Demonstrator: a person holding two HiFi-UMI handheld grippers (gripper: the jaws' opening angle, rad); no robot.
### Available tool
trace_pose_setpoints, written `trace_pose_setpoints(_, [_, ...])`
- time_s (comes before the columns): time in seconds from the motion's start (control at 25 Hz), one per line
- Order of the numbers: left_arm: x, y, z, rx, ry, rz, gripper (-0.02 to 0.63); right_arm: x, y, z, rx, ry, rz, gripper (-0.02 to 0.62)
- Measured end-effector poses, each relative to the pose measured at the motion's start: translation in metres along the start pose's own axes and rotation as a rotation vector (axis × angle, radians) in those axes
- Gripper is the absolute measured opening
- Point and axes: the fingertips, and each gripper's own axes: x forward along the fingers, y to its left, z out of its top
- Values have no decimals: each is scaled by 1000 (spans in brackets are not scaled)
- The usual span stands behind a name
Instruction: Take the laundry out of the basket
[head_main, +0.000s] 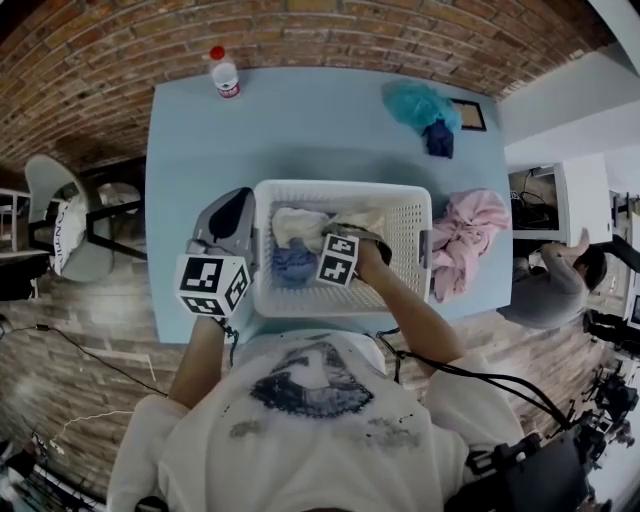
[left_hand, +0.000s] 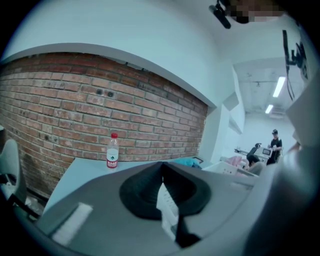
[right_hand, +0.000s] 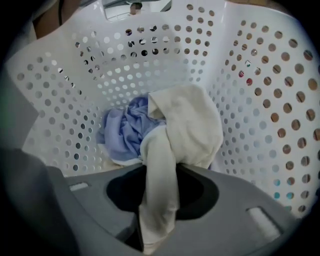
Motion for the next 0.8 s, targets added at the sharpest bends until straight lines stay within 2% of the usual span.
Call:
trace_pose_setpoints(0.2, [-8,-2,2,7,-7,0,-9,-19,-6,3,67,-39,-15,124])
trace_pose_setpoints(0.48, [-19,-10,4,13,-16,-10,-8,-69,-22,15,209,-186,-73,121])
trace_pose_setpoints(0.8, [-31,-27,7,33,-29,-25,-9,-116,-23,16,310,-312,-179,120])
